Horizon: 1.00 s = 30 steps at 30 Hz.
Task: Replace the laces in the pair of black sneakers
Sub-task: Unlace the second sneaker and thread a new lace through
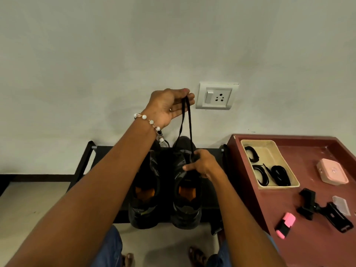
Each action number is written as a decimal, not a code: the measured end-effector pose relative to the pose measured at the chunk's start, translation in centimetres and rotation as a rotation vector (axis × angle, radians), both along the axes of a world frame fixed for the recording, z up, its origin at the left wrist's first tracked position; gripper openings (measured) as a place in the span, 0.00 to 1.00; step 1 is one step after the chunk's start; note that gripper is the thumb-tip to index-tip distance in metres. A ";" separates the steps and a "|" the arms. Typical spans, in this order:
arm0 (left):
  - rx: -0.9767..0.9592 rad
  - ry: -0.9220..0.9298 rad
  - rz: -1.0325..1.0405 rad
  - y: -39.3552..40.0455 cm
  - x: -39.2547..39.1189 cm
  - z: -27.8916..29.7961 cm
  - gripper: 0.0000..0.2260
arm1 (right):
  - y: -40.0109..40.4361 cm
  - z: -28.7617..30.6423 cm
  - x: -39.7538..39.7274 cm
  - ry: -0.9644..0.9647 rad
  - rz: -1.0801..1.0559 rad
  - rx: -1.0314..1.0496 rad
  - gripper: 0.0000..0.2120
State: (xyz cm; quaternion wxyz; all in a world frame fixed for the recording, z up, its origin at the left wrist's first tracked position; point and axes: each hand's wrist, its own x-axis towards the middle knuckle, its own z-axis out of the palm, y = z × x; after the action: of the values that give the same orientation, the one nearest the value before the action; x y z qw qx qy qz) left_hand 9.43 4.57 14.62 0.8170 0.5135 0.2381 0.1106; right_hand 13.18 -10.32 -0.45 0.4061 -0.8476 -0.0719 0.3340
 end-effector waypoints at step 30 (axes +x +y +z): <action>0.368 0.230 0.507 5.9 0.1 0.3 0.04 | -0.7 3.5 1.3 -0.300 0.046 0.399 0.12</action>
State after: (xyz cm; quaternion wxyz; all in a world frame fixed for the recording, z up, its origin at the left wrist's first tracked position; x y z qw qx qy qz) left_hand 9.53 10.48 14.93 0.6249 0.5859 0.4250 0.2925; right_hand 14.48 -11.00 3.07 0.5425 -0.7889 -0.2149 0.1927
